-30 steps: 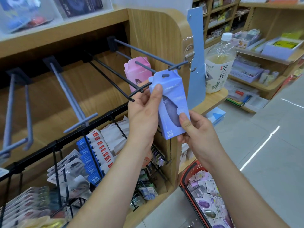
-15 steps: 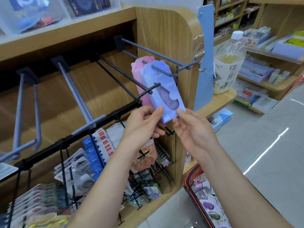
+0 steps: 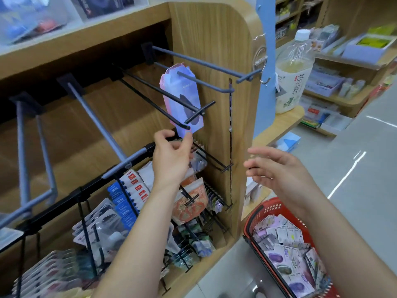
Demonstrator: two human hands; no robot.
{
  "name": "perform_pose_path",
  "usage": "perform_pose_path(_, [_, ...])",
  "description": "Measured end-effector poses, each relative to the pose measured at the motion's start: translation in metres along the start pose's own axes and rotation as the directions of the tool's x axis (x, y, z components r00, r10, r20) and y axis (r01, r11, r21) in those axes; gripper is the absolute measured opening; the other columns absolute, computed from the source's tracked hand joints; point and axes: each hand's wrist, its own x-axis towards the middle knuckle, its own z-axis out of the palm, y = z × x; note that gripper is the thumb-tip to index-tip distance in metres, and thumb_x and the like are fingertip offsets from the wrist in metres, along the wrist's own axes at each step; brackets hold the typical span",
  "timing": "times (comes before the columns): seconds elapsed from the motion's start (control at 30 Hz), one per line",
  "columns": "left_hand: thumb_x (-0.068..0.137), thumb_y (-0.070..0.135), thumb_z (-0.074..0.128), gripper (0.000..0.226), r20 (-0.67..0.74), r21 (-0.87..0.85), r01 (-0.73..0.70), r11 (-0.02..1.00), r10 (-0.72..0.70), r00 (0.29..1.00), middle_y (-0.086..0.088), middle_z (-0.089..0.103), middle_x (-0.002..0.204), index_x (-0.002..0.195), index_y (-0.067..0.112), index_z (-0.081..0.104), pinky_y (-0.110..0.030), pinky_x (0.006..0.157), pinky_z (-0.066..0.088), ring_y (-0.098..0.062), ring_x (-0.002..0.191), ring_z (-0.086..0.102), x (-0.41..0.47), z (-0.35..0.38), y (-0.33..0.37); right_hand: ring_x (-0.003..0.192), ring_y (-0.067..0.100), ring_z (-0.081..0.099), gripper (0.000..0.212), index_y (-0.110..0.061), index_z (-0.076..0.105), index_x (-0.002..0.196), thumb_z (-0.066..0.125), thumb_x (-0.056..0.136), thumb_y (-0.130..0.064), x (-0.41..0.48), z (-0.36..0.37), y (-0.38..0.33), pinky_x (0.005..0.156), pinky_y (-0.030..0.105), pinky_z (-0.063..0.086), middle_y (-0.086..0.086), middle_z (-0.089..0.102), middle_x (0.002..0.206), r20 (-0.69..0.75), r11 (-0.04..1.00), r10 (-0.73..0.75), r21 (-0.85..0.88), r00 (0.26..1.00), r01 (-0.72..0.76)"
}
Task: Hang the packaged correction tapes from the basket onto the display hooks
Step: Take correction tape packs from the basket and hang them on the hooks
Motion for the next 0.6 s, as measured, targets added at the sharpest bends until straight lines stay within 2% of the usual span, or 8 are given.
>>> perform_pose_path(0.07, [0.089, 0.04, 0.065, 0.028, -0.01, -0.001, -0.014, 1.0, 0.014, 1.0, 0.004, 0.068, 0.082, 0.103, 0.034, 0.041, -0.054, 0.078, 0.056, -0.024, 0.075, 0.069, -0.015, -0.001, -0.009, 0.073, 0.016, 0.066, 0.022, -0.013, 0.07, 0.107, 0.055, 0.096, -0.002, -0.004, -0.017, 0.012, 0.073, 0.027, 0.053, 0.007, 0.074, 0.083, -0.071, 0.995, 0.014, -0.094, 0.997, -0.021])
perform_pose_path(0.13, [0.084, 0.044, 0.062, 0.02, 0.041, -0.001, -0.032, 0.999, 0.032, 0.999, 0.013, 0.064, 0.083, 0.092, 0.045, 0.044, -0.057, 0.076, 0.055, -0.026, 0.078, 0.067, -0.031, 0.001, -0.016, 0.073, 0.019, 0.064, 0.021, -0.014, 0.071, 0.102, 0.055, 0.096, -0.001, -0.007, -0.035, 0.027, 0.074, 0.031, 0.051, 0.009, 0.073, 0.082, -0.128, 0.984, 0.026, -0.169, 0.991, -0.047])
perform_pose_path(0.2, [0.085, 0.039, 0.059, 0.01, 0.159, 0.028, -0.089, 0.996, 0.083, 0.984, 0.015, 0.062, 0.084, 0.089, 0.042, 0.051, -0.056, 0.074, 0.054, -0.024, 0.077, 0.065, -0.048, 0.01, -0.021, 0.069, 0.016, 0.065, 0.019, -0.014, 0.071, 0.099, 0.056, 0.096, -0.002, -0.015, -0.054, 0.043, 0.071, 0.031, 0.051, 0.013, 0.072, 0.084, -0.175, 0.963, 0.037, -0.258, 0.984, -0.082])
perform_pose_path(0.23, [0.087, 0.034, 0.058, 0.006, 0.223, 0.03, -0.121, 0.992, 0.112, 0.968, 0.013, 0.062, 0.082, 0.089, 0.039, 0.054, -0.056, 0.071, 0.054, -0.024, 0.073, 0.064, -0.056, 0.015, -0.024, 0.065, 0.011, 0.066, 0.019, -0.015, 0.071, 0.099, 0.057, 0.096, -0.002, -0.02, -0.065, 0.052, 0.068, 0.026, 0.051, 0.011, 0.073, 0.083, -0.197, 0.943, 0.04, -0.317, 0.98, -0.102])
perform_pose_path(0.3, [0.09, 0.025, 0.057, 0.012, 0.345, 0.014, -0.166, 0.986, 0.152, 0.926, 0.009, 0.06, 0.075, 0.088, 0.037, 0.059, -0.053, 0.063, 0.052, -0.027, 0.068, 0.06, -0.072, 0.031, -0.03, 0.059, 0.001, 0.064, 0.019, -0.02, 0.071, 0.096, 0.059, 0.095, -0.005, -0.032, -0.089, 0.071, 0.064, 0.019, 0.051, 0.002, 0.073, 0.079, -0.237, 0.876, 0.033, -0.46, 0.971, -0.142])
perform_pose_path(0.37, [0.092, 0.019, 0.058, 0.018, 0.456, 0.061, -0.229, 0.971, 0.177, 0.872, 0.005, 0.062, 0.072, 0.088, 0.035, 0.063, -0.043, 0.064, 0.051, -0.023, 0.068, 0.06, -0.087, 0.051, -0.038, 0.064, 0.005, 0.066, 0.017, -0.026, 0.071, 0.095, 0.062, 0.094, -0.012, -0.046, -0.114, 0.094, 0.069, 0.028, 0.053, -0.002, 0.073, 0.08, -0.279, 0.787, 0.066, -0.575, 0.958, -0.222])
perform_pose_path(0.47, [0.091, 0.017, 0.059, 0.018, 0.594, 0.118, -0.238, 0.964, 0.124, 0.795, 0.011, 0.063, 0.066, 0.085, 0.033, 0.066, -0.032, 0.064, 0.048, -0.013, 0.064, 0.059, -0.107, 0.091, -0.064, 0.073, 0.024, 0.07, 0.014, -0.028, 0.069, 0.098, 0.062, 0.094, -0.016, -0.069, -0.156, 0.137, 0.072, 0.037, 0.056, 0.001, 0.073, 0.088, -0.37, 0.717, 0.161, -0.593, 0.915, -0.367])
perform_pose_path(0.6, [0.091, 0.014, 0.061, 0.022, 0.736, 0.245, -0.257, 0.935, -0.007, 0.677, 0.013, 0.063, 0.065, 0.082, 0.033, 0.067, -0.018, 0.062, 0.041, 0.002, 0.06, 0.054, -0.133, 0.156, -0.113, 0.077, 0.018, 0.064, 0.017, -0.026, 0.067, 0.103, 0.061, 0.094, -0.013, -0.102, -0.208, 0.2, 0.066, 0.023, 0.047, -0.001, 0.069, 0.091, -0.511, 0.676, 0.235, -0.525, 0.827, -0.517])
